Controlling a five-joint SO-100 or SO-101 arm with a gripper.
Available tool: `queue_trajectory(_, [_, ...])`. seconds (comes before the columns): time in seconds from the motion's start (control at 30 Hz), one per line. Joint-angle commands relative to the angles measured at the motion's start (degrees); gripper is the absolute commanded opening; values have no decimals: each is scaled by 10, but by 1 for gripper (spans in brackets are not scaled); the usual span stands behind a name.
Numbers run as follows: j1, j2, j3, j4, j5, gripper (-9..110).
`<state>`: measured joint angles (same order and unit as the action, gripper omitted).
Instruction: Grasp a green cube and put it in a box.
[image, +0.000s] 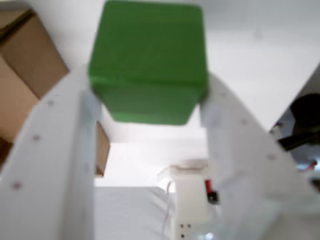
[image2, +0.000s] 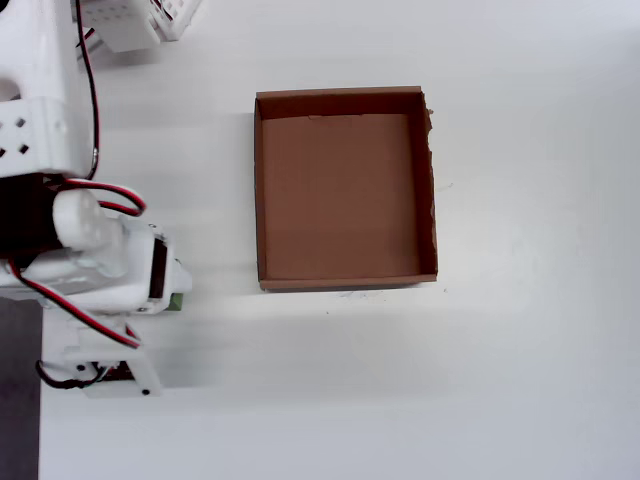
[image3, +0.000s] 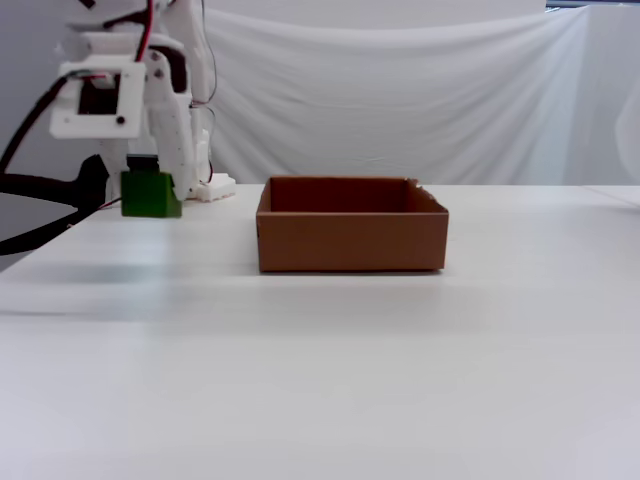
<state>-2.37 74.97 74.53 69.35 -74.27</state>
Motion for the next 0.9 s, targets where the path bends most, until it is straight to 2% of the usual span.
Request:
queue_trajectory(0.0, [-45,43,-47,12,41,15])
queue_trajectory(0.23, [-134,47,-89,30,167,15])
queue_trajectory(0.47, [-233,86,-66,79,228,15])
queue_trajectory(0.7, [-297,76,-20,49,276,15])
queue_trajectory(0.87, [-331,44,37,-25,287,15])
